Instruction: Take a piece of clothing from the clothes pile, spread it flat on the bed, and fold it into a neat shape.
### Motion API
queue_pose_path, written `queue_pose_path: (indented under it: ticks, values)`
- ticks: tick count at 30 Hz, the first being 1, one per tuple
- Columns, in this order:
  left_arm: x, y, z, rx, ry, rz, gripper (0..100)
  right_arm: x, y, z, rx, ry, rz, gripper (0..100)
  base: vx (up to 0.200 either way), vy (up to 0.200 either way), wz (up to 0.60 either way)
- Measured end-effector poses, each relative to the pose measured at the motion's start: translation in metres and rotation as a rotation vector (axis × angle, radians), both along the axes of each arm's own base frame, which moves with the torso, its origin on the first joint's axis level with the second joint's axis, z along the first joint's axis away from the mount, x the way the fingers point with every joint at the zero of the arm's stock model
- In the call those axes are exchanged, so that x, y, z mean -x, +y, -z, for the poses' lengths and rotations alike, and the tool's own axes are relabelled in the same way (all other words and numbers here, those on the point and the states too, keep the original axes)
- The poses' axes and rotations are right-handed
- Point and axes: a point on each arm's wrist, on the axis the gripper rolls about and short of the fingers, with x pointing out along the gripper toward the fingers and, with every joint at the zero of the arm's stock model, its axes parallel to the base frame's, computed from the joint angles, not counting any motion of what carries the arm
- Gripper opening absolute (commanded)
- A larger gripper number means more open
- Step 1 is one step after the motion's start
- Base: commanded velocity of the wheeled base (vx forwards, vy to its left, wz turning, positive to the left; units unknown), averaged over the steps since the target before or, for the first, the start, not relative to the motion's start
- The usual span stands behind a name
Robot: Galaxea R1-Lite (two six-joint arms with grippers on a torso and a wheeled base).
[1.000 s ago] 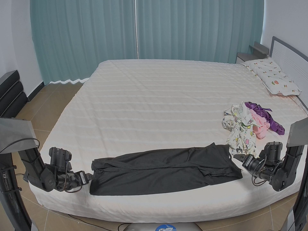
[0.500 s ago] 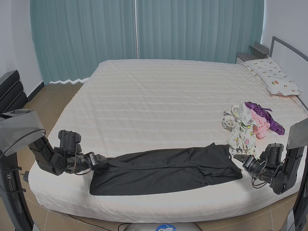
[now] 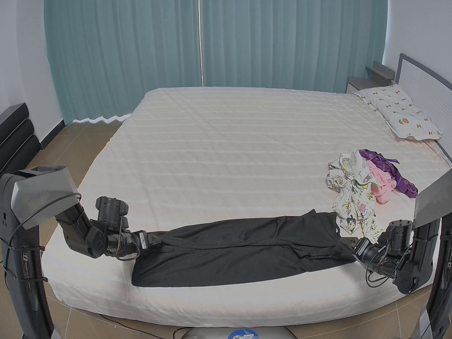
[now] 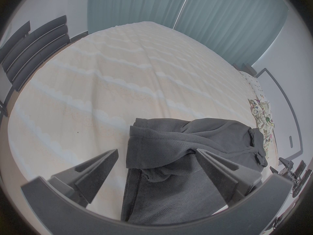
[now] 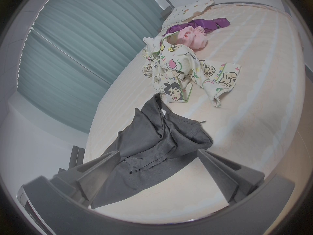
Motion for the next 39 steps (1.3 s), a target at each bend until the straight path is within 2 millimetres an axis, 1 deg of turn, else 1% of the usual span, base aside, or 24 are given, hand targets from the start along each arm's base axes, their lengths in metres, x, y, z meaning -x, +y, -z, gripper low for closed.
queue_pose_path:
  ticks: [5,11,12,19,25,29,34,39]
  values:
    - [-0.002,-0.004,0.004,-0.003,0.003,0.012,100,0.0,0.0,-0.001,-0.008,-0.001,0.003,100,0.0,0.0,0.0]
    - [-0.001,-0.014,0.01,-0.022,0.012,0.045,100,0.0,0.0,-0.002,-0.011,-0.005,0.005,100,0.0,0.0,0.0]
    - [-0.001,-0.015,0.012,-0.036,0.013,0.049,0,0.0,0.0,-0.002,-0.012,-0.007,0.005,100,0.0,0.0,0.0]
    - [-0.002,-0.018,0.017,-0.062,0.02,0.054,0,0.0,0.0,-0.004,-0.021,-0.012,-0.003,100,0.0,0.0,0.0]
    - [0.001,-0.017,0.017,-0.069,0.026,0.047,0,0.001,0.0,-0.006,-0.037,-0.013,0.004,100,0.0,0.0,0.0]
    - [0.002,-0.013,0.013,-0.067,0.023,0.034,0,0.001,0.0,-0.008,-0.05,-0.02,0.001,100,0.0,0.0,0.0]
    - [0.002,-0.002,0.005,-0.064,0.007,0.003,0,0.003,0.0,-0.011,-0.063,-0.023,-0.004,100,0.0,0.0,0.0]
    - [0.004,0.005,0.002,-0.065,0.005,-0.015,0,0.004,0.001,-0.014,-0.071,-0.029,-0.007,100,0.0,0.0,0.0]
